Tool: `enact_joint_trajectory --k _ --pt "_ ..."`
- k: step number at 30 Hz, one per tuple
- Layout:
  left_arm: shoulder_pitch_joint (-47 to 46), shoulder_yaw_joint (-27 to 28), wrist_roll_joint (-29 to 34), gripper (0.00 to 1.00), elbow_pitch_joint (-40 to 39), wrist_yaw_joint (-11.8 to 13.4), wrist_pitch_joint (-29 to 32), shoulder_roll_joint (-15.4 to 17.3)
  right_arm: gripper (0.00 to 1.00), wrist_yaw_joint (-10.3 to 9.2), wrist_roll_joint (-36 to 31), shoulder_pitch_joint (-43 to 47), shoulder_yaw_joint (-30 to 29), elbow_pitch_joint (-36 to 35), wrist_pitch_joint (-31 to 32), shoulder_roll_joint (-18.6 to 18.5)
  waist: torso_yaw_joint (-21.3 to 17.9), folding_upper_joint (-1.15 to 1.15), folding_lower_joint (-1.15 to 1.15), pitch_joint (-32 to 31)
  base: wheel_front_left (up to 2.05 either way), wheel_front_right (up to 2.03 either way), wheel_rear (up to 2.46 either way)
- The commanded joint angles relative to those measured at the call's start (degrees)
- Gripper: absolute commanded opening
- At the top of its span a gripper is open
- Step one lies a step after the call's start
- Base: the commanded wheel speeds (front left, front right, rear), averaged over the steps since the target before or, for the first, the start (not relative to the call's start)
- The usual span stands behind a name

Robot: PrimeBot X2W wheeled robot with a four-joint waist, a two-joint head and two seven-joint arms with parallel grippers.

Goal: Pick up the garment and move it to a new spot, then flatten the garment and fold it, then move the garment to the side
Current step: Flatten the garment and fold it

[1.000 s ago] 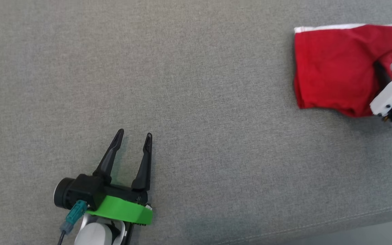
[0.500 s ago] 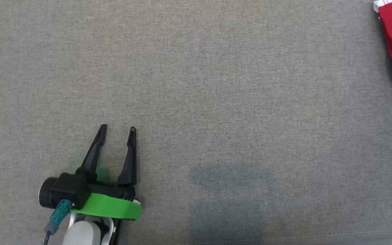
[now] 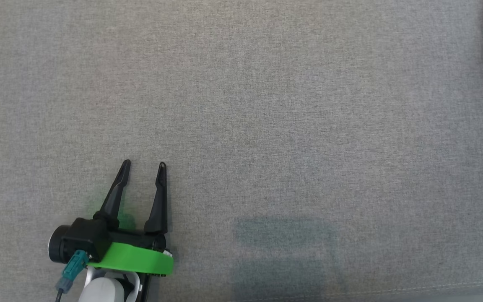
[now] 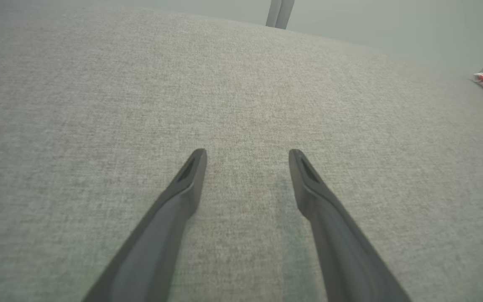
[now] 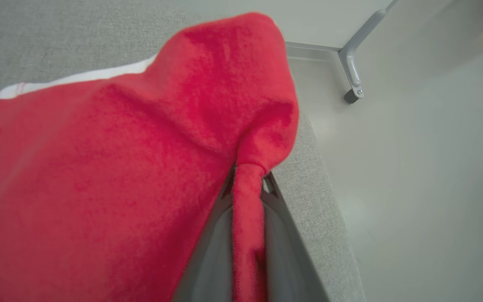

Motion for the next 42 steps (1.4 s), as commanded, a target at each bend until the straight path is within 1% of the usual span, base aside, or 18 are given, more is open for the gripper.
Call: enact_joint_trajectory --k 1,2,5,7,8,9,10,16,18,21,23,25,26,31,33,37,39,42 --pt "0.4 0.1 0.4 1.00 0.3 -0.3 0.0 0.0 0.22 -0.10 -1.4 -0.6 -1.1 0.9 -2.9 -0.7 -0.4 0.21 0.00 0.0 0.00 0.00 0.00" --pt "0.4 -0.1 0.4 1.00 0.3 -0.3 0.0 -0.1 1.00 -0.10 -2.1 -0.8 -1.2 1.4 -3.9 -0.5 -0.5 0.21 0.00 -0.1 0.00 0.00 0.00" --pt "0.2 -0.3 0.1 1.00 0.5 -0.2 0.0 -0.1 1.00 -0.10 -4.4 -1.3 -1.8 2.9 -6.9 0.6 -0.7 0.21 0.00 -0.5 0.00 0.00 0.00" --pt "0.3 -0.2 -0.1 1.00 0.6 -0.2 0.0 -0.1 1.00 -0.10 -6.1 -1.5 -1.6 3.4 -8.1 0.5 -0.7 0.21 0.00 -0.7 0.00 0.00 0.00" --pt "0.6 0.0 -0.3 1.00 0.8 -0.2 0.0 -0.1 1.00 -0.10 -9.7 -3.1 -1.5 4.0 -11.1 0.2 -1.0 0.21 0.00 -1.4 0.00 0.00 0.00" --pt "0.9 0.3 -0.3 1.00 1.0 -0.2 0.0 -0.1 1.00 -0.10 -10.7 -4.0 -2.6 4.3 -12.8 1.0 -1.2 0.21 0.00 -1.9 0.00 0.00 0.00" --pt "0.9 0.3 -0.3 1.00 1.0 -0.2 0.0 -0.1 1.00 -0.10 -10.7 -4.0 -2.6 4.3 -12.8 1.0 -1.2 0.21 0.00 -1.9 0.00 0.00 0.00" --pt "2.8 1.4 -1.6 1.00 1.0 -0.2 0.0 -0.2 1.00 -0.10 -16.5 -4.3 -3.8 1.9 -20.7 6.9 -2.6 0.21 0.00 -6.9 0.00 0.00 0.00" --pt "4.0 1.3 -2.5 1.00 0.7 -0.1 0.0 -0.2 1.00 -0.10 -16.6 -2.6 -4.0 -0.3 -22.3 9.9 -3.0 0.21 0.00 -9.3 0.00 0.00 0.00" --pt "5.7 1.5 -3.3 1.00 0.3 0.4 0.0 -0.2 1.00 -0.10 -16.8 1.0 -3.9 -5.1 -23.9 12.5 -3.2 0.21 0.00 -13.2 0.00 0.00 0.00" --pt "6.9 1.8 -3.8 1.00 0.1 0.8 0.0 -0.2 1.00 -0.10 -15.7 4.7 -5.0 -9.6 -24.4 14.2 -3.1 0.21 0.00 -15.8 0.00 0.00 0.00" --pt "8.3 2.2 -4.4 1.00 0.1 1.2 0.0 -0.2 1.00 -0.10 -17.9 9.1 -7.4 -16.4 -24.7 14.6 -2.8 0.21 0.00 -18.2 0.00 0.00 0.00" --pt "9.5 2.6 -4.4 1.00 0.4 1.2 0.0 -0.2 1.00 -0.10 -18.0 16.7 -10.3 -23.0 -24.6 17.8 -2.3 0.21 0.00 -20.6 0.00 0.00 0.00" --pt "12.4 4.4 -4.4 1.00 0.6 1.3 0.0 -0.2 1.00 -0.10 -21.7 33.5 -17.0 -37.4 -24.6 23.8 -1.0 0.21 0.00 -25.1 0.00 0.00 0.00" --pt "13.2 5.0 -4.3 1.00 0.8 1.4 0.0 -0.2 1.00 -0.10 -23.6 39.9 -18.4 -41.2 -24.6 27.0 -0.6 0.21 0.00 -26.4 0.00 0.00 0.00" --pt "14.0 5.8 -3.4 1.00 1.1 1.1 0.0 -0.2 1.00 -0.10 -26.5 48.8 -20.7 -47.3 -24.6 32.3 -0.1 0.21 0.00 -28.2 0.00 0.00 0.00" --pt "14.2 6.2 -3.0 1.00 1.3 1.0 0.0 -0.2 1.00 -0.10 -27.6 52.4 -21.7 -49.2 -24.6 34.9 0.0 0.21 0.00 -28.8 0.00 0.00 0.00" --pt "14.3 7.1 -2.8 1.00 1.7 0.9 0.0 -0.2 1.00 -0.10 -28.4 56.1 -21.8 -50.5 -24.6 37.5 0.1 0.21 0.00 -29.4 0.00 0.00 0.00"
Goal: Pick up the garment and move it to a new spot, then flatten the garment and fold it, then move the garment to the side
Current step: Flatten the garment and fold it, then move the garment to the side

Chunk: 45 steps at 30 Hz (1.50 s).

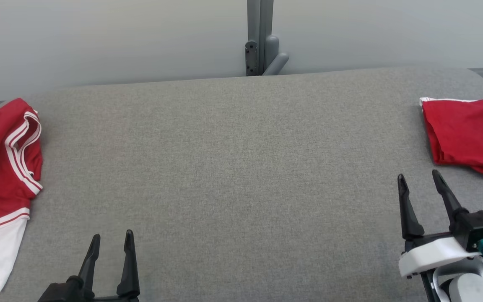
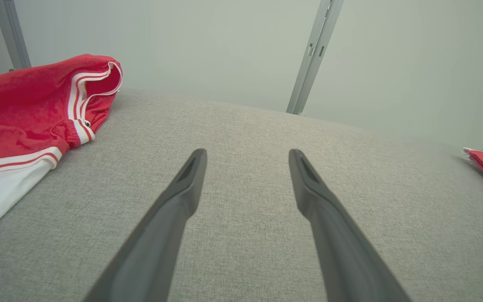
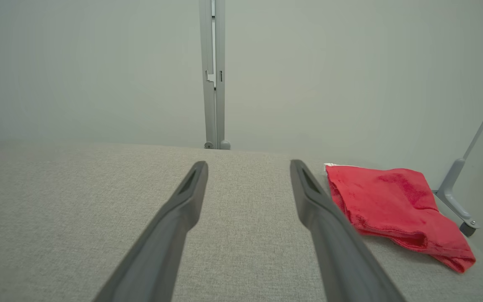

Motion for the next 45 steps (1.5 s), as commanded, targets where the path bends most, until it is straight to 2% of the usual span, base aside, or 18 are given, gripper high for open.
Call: enact_joint_trajectory --k 1,9,24,30,34,45 --pt "0.7 0.7 0.3 1.00 0.4 -0.4 0.0 0.1 1.00 -0.10 -0.2 1.4 -0.3 -0.5 -0.2 0.7 0.7 0.21 0.00 -1.3 0.00 0.00 0.00" --pt "-0.7 1.9 0.6 1.00 1.7 -0.7 0.0 0.1 1.00 -0.10 0.3 6.1 -2.1 0.3 -0.2 3.4 1.9 0.21 0.00 -1.5 0.00 0.00 0.00" --pt "-1.0 1.4 0.0 1.00 2.4 -1.1 0.0 0.1 1.00 -0.10 2.5 6.7 -1.2 1.6 -0.2 3.5 2.2 0.21 0.00 -1.9 0.00 0.00 0.00" --pt "-0.7 1.5 -0.2 1.00 2.5 -1.2 0.0 0.1 1.00 -0.10 2.3 7.4 -0.5 1.5 -0.2 3.5 3.5 0.21 0.00 -2.5 0.00 0.00 0.00" --pt "-0.3 1.0 0.1 1.00 2.4 -1.1 0.0 0.1 1.00 -0.10 2.9 8.4 -0.3 1.3 -0.2 3.5 6.7 0.21 0.00 -3.1 0.00 0.00 0.00" --pt "1.9 3.4 0.8 1.00 1.1 -0.6 0.0 0.1 1.00 -0.10 5.3 9.2 3.3 1.9 -0.2 3.4 21.3 0.21 0.00 -5.1 0.00 0.00 0.00"
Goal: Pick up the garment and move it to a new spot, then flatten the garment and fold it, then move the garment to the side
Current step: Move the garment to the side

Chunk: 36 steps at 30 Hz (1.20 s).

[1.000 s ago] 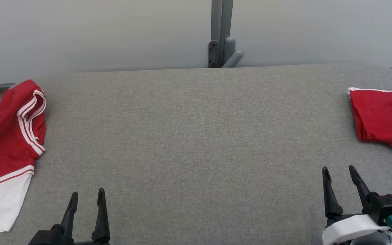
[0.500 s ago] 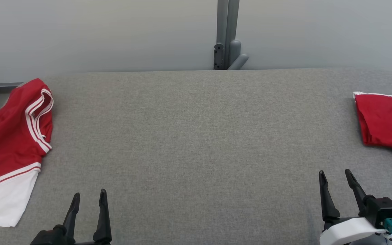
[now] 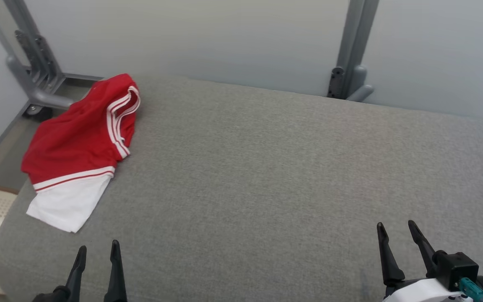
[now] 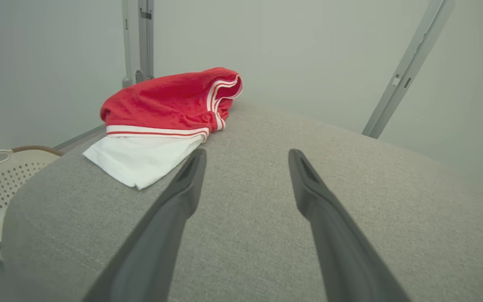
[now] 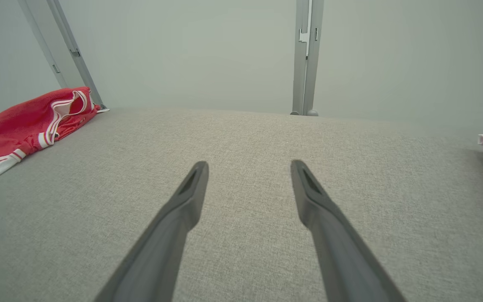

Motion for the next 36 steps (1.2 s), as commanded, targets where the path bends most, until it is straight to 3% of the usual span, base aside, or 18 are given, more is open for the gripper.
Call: enact_joint_trajectory --k 1,8,19,26,30,36 --pt "1.2 1.0 0.7 1.00 -0.5 0.3 0.0 0.1 1.00 -0.10 0.5 0.6 0.5 0.2 -0.2 -0.1 8.0 0.21 0.00 -1.7 0.00 0.00 0.00" --pt "3.1 3.6 0.9 1.00 -1.4 0.1 0.0 0.1 1.00 -0.10 1.2 0.7 2.2 0.5 -0.2 -0.1 10.3 0.21 0.00 -2.4 0.00 0.00 0.00" --pt "1.3 5.3 -0.3 1.00 -1.8 -0.1 0.0 0.1 1.00 -0.10 -0.1 1.0 1.4 -0.1 -0.2 -0.2 7.5 0.21 0.00 0.6 0.00 0.00 0.00" --pt "-8.1 4.1 -3.3 1.00 -0.3 -0.5 0.0 0.1 1.00 -0.10 -5.1 -4.1 -1.0 -3.3 -0.2 -0.5 6.2 0.21 0.00 13.5 0.00 0.00 0.00" --pt "-19.7 3.7 -8.8 1.00 4.5 -0.6 0.0 0.0 1.00 -0.10 -7.2 -9.0 -2.4 -6.2 -0.2 -4.3 6.3 0.21 0.00 24.7 0.00 0.00 0.00" --pt "-34.0 1.1 -14.5 1.00 14.5 -0.6 0.0 5.1 1.00 -0.10 -7.4 -13.5 -3.7 -9.9 -0.2 -8.3 6.2 0.21 0.00 35.3 0.00 0.00 0.00"
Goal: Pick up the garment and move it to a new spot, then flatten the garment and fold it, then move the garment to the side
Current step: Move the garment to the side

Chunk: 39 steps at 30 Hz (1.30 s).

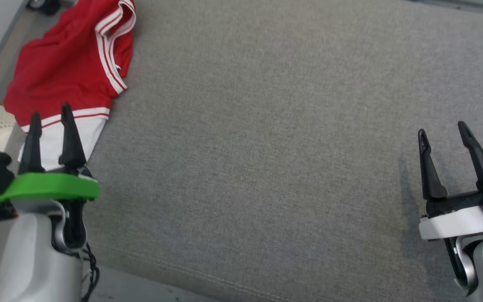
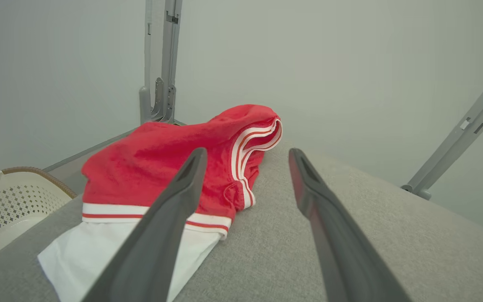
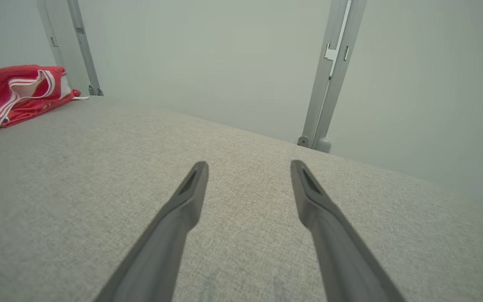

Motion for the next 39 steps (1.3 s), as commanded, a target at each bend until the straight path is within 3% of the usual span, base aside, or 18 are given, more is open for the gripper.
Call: enact_joint_trajectory --k 1,6,14,22,24,30,39 --pt "-4.3 -0.3 -0.8 1.00 2.4 -0.2 0.0 1.2 1.00 -0.10 -0.2 -1.5 -0.4 -1.0 -0.2 -1.1 0.1 0.21 -0.01 15.7 0.00 0.00 0.00" --pt "-14.7 0.4 -3.4 1.00 14.2 -0.2 0.0 4.9 1.00 -0.10 -0.4 -2.6 -0.1 -3.4 -0.2 -2.9 -0.5 0.21 -0.01 19.7 0.00 0.00 0.00" --pt "-25.7 2.8 -5.9 1.00 34.6 0.7 1.7 8.8 1.00 -0.11 -0.4 -0.6 0.4 -5.3 0.1 -4.3 -2.5 0.21 -0.01 20.4 0.00 0.00 0.00" --pt "-29.0 2.3 -7.1 1.00 44.4 0.1 4.3 8.5 1.00 -0.13 -0.2 1.6 -0.4 -7.2 0.9 -4.2 -3.4 0.21 -0.01 19.7 0.00 0.00 0.00" --pt "-29.2 1.6 -7.3 0.00 46.1 0.0 5.0 7.8 1.00 -0.12 -0.3 1.8 -0.3 -7.3 0.9 -4.0 -3.3 0.21 -0.01 19.3 0.00 0.00 0.00" --pt "-28.1 -0.7 -8.4 0.00 41.9 -0.2 1.9 7.4 1.00 -0.05 0.5 1.5 1.5 -5.6 0.5 -2.0 -2.9 0.21 -0.01 15.2 0.00 0.00 0.00" --pt "-18.4 -12.0 -8.6 0.00 20.1 -0.2 1.1 8.1 1.00 -0.06 2.1 1.2 5.0 -0.6 -0.1 4.0 -5.6 0.21 -0.01 2.5 0.00 0.00 0.00"
